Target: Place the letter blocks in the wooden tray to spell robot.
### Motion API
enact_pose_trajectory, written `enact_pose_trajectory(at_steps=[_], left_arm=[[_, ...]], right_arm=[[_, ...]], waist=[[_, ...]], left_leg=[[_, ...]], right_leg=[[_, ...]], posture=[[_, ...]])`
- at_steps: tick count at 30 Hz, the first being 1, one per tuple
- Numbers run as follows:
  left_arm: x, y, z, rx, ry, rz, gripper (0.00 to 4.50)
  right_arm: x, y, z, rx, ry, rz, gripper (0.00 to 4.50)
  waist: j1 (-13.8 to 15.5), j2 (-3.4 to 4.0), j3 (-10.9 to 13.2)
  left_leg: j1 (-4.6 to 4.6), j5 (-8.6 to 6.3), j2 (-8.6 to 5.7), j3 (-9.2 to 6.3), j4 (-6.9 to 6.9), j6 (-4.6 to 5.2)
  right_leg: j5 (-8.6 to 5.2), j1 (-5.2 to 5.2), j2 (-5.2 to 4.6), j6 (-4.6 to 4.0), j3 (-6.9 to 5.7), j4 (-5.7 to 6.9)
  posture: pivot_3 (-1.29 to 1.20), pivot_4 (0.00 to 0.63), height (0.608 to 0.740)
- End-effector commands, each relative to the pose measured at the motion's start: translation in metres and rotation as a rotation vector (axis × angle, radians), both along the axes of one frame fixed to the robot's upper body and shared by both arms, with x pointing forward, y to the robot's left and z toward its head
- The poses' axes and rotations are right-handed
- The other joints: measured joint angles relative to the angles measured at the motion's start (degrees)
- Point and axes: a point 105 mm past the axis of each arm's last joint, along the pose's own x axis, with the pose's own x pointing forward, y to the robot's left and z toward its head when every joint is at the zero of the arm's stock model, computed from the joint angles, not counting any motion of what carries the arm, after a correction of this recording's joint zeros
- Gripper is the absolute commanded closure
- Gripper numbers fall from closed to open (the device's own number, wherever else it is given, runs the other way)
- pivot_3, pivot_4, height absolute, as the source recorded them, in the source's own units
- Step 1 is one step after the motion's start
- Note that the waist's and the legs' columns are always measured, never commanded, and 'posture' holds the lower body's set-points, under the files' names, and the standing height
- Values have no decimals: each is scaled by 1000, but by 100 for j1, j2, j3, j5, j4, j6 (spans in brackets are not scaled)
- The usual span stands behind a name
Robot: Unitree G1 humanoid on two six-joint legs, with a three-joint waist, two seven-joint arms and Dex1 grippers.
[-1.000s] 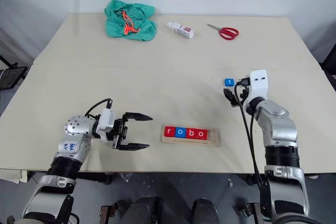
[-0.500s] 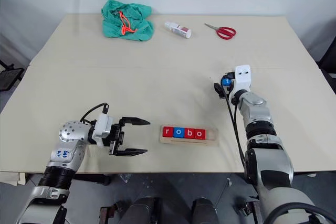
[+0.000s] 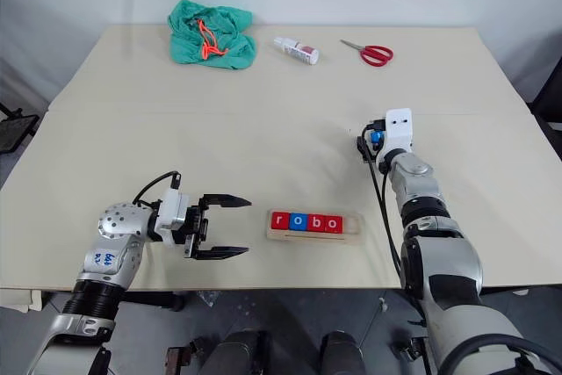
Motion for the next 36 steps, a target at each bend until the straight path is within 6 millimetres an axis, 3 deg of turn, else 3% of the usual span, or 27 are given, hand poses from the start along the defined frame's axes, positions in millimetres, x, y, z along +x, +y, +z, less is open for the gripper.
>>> enact_pose_trajectory(at_steps=[1,4,5,11,16,26,30,36], left_arm=[[-1,3,7,-13,-34,7,0],[2,1,8,-16,-39,7,0],[3,1,8,-17,-40,6,0],[5,-1,8,-18,-39,-12,0],[6,-4,5,-20,-27,-42,0],[9,-9,3,-23,-6,-96,0],[8,-8,0,-17,4,-112,0],[9,-8,0,-15,6,-120,0]], right_arm=[[-2,-4,-9,-1,35,-15,1947],[-3,-4,-8,-2,29,-1,2933],[-3,-4,-5,0,21,9,3031],[-19,6,10,6,-52,121,3028],[-69,14,15,7,-59,174,3028],[-141,-4,20,7,-26,47,3028],[-169,-9,12,-1,36,12,3028],[-189,-8,2,22,104,-39,3028]], waist=[[13,0,0],[24,0,0],[23,0,0],[30,0,0],[54,0,0],[79,1,0],[160,0,0],[193,1,0]], left_leg=[[0,0,0,-1,2,0],[0,0,-2,-4,4,0],[0,0,-2,-5,5,0],[-1,0,-2,-3,-1,0],[-6,0,-2,-11,-5,0],[-3,0,-6,1,1,-1],[-3,0,-7,1,-1,-1],[-1,0,-6,7,6,0]], right_leg=[[0,1,0,0,0,0],[0,3,0,0,1,1],[0,3,0,0,1,1],[0,-2,0,0,1,3],[0,-5,0,0,1,6],[0,-6,-1,0,11,5],[0,-6,-1,0,12,2],[0,-4,-1,0,18,4]], posture=[[0,150,740],[0,150,740],[0,150,740],[0,150,740],[0,150,740],[0,150,740],[0,150,740],[0,150,740]])
